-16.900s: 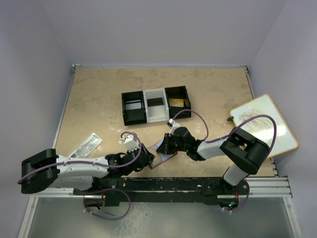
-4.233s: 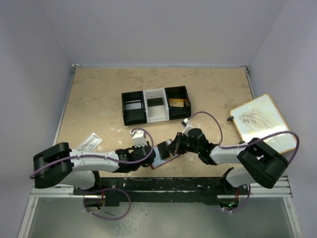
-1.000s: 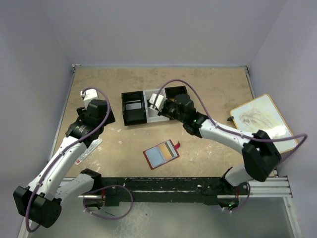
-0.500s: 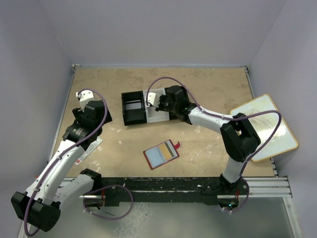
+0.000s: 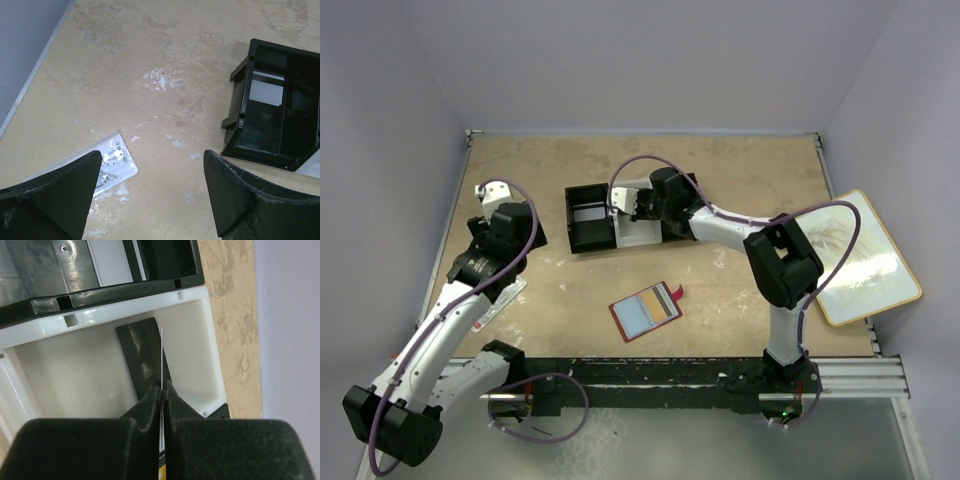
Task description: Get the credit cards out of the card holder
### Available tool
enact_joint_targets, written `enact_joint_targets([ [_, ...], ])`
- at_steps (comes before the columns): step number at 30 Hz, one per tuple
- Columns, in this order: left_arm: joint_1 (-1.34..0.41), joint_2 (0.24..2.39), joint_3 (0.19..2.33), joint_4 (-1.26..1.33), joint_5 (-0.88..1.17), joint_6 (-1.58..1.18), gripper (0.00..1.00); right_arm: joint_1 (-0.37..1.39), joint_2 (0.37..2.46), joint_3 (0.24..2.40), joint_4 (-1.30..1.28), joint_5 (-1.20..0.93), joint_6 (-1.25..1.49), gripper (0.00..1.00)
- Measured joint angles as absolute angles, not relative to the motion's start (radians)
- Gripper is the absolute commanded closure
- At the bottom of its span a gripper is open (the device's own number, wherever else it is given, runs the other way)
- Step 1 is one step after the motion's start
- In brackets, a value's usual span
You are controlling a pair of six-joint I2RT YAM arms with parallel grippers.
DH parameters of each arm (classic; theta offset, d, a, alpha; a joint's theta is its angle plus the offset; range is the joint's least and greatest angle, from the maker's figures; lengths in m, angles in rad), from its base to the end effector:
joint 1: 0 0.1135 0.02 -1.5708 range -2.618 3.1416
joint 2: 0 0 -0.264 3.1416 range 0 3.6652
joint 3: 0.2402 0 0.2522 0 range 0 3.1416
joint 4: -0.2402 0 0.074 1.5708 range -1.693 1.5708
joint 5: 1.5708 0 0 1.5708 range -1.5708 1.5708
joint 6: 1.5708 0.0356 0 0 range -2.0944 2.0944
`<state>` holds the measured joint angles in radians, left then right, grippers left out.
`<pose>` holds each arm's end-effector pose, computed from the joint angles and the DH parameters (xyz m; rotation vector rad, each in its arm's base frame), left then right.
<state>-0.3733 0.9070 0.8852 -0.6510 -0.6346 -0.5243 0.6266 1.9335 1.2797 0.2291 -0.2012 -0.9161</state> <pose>0.1789 -0.0474 0.3121 -0.4841 2.0451 0.1802 0.3553 0.2660 0.2141 -1.4744 1.3312 0.0135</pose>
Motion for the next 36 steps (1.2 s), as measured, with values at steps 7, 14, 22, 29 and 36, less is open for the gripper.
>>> enact_joint_targets([
  [7, -0.373, 0.921, 0.885, -0.644, -0.624, -0.506, 0.23, 0.619, 1.982, 1.320, 0.227, -0.200, -0.943, 1.00],
  [14, -0.373, 0.928, 0.885, -0.641, -0.606, -0.500, 0.23, 0.618, 2.050, 1.374, 0.220, -0.174, -0.974, 1.00],
  [22, -0.373, 0.929, 0.885, -0.636, -0.606, -0.500, 0.23, 0.615, 2.096, 1.416, 0.221, -0.148, -0.993, 1.00],
  [29, -0.373, 0.932, 0.885, -0.636, -0.606, -0.500, 0.23, 0.615, 2.128, 1.458, 0.223, -0.143, -1.005, 0.97],
  [36, -0.373, 0.933, 0.885, -0.636, -0.606, -0.500, 0.23, 0.615, 2.154, 1.460, 0.222, -0.140, -1.020, 0.97],
])
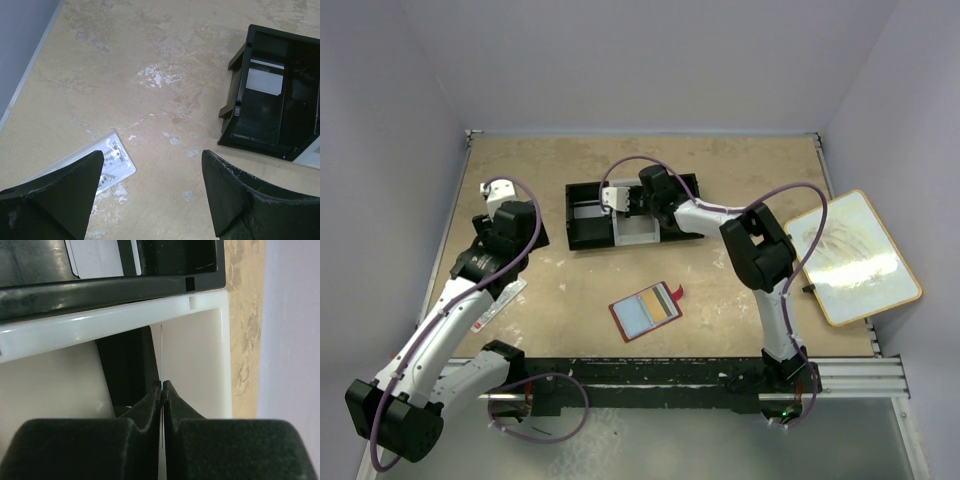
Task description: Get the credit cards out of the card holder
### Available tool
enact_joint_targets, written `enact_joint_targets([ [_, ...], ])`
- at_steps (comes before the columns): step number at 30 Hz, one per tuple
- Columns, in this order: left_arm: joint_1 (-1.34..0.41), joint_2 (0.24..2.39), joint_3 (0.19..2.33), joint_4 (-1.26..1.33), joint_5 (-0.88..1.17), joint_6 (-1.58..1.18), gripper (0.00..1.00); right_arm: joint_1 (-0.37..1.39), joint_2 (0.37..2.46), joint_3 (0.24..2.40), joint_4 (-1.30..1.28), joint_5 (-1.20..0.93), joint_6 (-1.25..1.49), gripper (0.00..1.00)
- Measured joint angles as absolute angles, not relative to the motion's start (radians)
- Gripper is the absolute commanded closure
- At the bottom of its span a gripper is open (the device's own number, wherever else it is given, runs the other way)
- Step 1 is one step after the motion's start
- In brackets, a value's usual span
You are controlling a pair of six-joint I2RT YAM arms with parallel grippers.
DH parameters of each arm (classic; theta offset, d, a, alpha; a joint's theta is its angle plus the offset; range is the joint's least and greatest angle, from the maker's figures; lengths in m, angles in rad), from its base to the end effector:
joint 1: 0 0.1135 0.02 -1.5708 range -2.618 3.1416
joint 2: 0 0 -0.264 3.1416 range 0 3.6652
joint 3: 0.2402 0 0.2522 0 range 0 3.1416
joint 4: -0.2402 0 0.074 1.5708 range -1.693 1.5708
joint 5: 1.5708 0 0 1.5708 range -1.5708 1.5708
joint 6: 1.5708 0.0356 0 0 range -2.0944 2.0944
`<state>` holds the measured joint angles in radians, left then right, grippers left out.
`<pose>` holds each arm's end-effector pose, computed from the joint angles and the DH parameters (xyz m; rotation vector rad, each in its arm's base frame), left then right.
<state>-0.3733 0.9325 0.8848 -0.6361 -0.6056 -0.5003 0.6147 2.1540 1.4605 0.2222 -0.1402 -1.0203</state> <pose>0.1846 -0.0505 0.3085 -0.4440 2.0747 0.1723 0.3970 0.2863 0.1738 -1.5458 1.3295 -0.1113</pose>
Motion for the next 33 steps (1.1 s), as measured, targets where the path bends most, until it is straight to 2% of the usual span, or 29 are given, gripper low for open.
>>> enact_joint_targets([
  [24, -0.373, 0.947, 0.885, -0.636, -0.606, -0.500, 0.23, 0.615, 2.156, 1.462, 0.221, -0.094, -1.025, 0.92],
  [29, -0.373, 0.948, 0.885, -0.636, -0.605, -0.500, 0.23, 0.615, 2.157, 1.465, 0.216, -0.096, -1.024, 0.99],
  [33, -0.373, 0.948, 0.885, -0.636, -0.606, -0.494, 0.23, 0.615, 2.157, 1.472, 0.205, -0.096, -1.024, 1.00],
])
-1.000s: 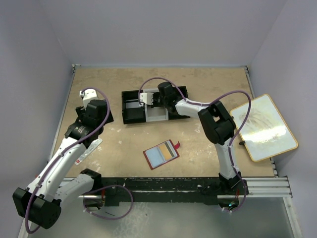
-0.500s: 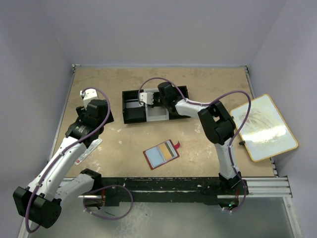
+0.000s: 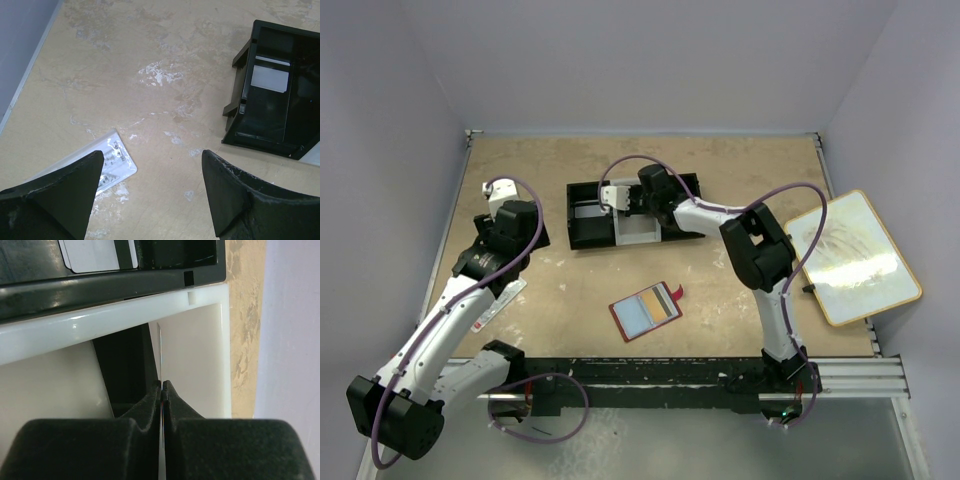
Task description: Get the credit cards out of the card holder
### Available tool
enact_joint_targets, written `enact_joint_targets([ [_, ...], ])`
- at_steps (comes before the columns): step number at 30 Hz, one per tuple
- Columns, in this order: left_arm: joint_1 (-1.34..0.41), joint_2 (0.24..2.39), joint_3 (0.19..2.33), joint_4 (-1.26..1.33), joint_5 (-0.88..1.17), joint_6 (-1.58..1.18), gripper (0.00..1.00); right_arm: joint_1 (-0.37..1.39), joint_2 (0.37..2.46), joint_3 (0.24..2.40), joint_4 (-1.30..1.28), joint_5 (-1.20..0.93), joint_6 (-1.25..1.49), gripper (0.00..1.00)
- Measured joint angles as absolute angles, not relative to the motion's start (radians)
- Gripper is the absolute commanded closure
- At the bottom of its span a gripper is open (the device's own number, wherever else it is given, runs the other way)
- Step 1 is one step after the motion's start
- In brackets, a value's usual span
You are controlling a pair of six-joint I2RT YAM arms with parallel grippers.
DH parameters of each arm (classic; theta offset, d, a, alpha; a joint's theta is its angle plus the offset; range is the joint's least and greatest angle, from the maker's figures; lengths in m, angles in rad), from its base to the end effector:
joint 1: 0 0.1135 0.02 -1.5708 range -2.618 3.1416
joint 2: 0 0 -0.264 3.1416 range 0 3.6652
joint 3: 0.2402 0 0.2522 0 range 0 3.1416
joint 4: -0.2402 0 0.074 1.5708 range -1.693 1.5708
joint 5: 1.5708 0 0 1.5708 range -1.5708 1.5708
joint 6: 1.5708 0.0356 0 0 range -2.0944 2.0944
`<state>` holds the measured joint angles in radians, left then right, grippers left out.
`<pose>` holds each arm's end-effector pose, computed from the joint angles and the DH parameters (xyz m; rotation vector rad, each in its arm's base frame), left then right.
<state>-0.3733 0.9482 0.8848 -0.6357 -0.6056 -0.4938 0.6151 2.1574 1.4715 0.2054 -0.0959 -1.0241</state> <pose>0.1874 -0.0516 0.3059 -0.4338 2.0894 0.1855 0.3988 0.2860 0.1741 -1.5402 1.3566 -0.1563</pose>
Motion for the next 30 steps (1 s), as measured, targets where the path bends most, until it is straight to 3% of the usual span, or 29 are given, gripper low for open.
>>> enact_joint_targets([
  [16, -0.373, 0.950, 0.885, -0.636, -0.605, -0.493, 0.23, 0.616, 2.158, 1.481, 0.181, -0.121, -1.020, 0.99],
  [30, -0.373, 0.952, 0.885, -0.636, -0.604, -0.493, 0.23, 0.620, 2.188, 1.486, 0.187, -0.095, -1.023, 0.81],
])
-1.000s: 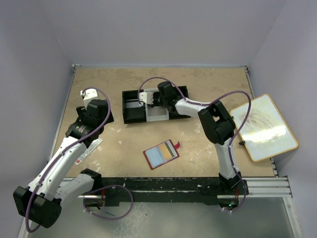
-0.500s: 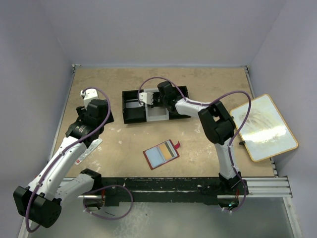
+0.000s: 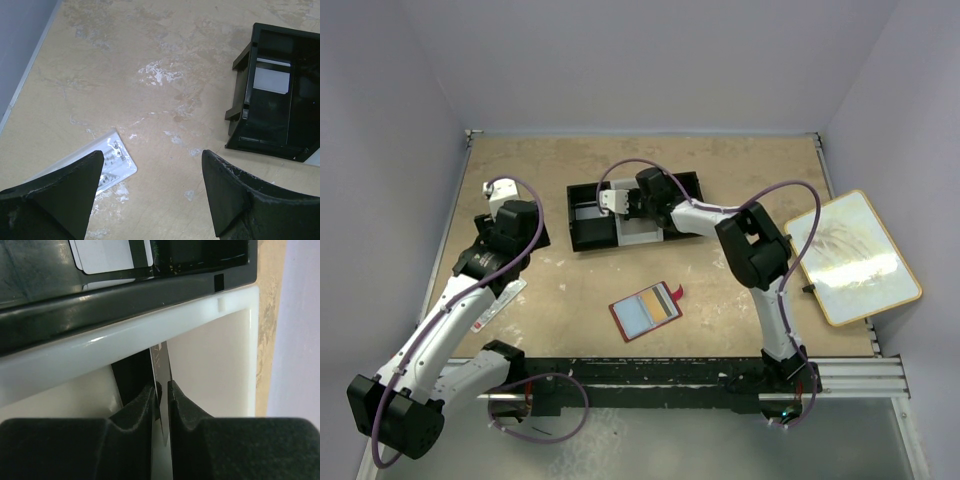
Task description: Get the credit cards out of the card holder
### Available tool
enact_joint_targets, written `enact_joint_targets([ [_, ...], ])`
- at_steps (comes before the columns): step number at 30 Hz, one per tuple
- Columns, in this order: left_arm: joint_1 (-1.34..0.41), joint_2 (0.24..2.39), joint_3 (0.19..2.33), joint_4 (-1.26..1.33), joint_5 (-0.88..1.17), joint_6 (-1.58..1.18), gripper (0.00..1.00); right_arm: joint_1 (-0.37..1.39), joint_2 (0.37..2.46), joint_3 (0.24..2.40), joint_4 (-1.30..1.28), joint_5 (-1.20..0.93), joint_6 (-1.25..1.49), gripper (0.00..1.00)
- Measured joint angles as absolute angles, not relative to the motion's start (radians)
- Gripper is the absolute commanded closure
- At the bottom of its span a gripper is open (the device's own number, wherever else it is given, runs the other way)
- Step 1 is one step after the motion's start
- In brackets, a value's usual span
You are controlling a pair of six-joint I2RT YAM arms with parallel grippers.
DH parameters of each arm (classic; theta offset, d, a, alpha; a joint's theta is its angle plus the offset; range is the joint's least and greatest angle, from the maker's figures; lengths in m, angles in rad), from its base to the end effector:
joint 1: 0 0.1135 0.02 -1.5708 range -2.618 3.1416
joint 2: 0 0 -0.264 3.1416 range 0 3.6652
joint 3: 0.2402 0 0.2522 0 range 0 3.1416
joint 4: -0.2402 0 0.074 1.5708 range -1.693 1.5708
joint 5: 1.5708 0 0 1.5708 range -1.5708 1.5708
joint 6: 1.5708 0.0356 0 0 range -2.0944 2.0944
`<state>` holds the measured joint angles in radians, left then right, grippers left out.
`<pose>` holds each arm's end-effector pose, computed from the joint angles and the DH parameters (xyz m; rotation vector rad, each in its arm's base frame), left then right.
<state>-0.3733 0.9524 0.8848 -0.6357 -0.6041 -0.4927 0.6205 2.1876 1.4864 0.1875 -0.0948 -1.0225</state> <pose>0.1882 -0.0520 0.3051 -0.4310 2.0939 0.1872 0.3999 0.2899 0.1629 -1.5655 1.3775 -0.1461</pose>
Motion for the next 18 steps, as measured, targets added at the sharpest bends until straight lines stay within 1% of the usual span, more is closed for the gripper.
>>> enact_joint_targets([
  [4, -0.373, 0.954, 0.885, -0.636, -0.602, -0.492, 0.23, 0.621, 2.191, 1.486, 0.185, -0.093, -1.023, 0.75],
  [6, -0.373, 0.955, 0.885, -0.636, -0.601, -0.487, 0.23, 0.621, 2.191, 1.486, 0.186, -0.092, -1.022, 0.68],
  [8, -0.373, 0.956, 0.885, -0.636, -0.600, -0.486, 0.23, 0.621, 2.191, 1.486, 0.185, -0.092, -1.021, 0.57],
  [12, -0.373, 0.956, 0.885, -0.636, -0.598, -0.486, 0.23, 0.621, 2.188, 1.485, 0.179, -0.097, -1.015, 0.49],
  [18, -0.373, 0.958, 0.885, -0.636, -0.594, -0.486, 0.23, 0.621, 2.136, 1.451, 0.176, -0.108, -0.981, 0.45],
])
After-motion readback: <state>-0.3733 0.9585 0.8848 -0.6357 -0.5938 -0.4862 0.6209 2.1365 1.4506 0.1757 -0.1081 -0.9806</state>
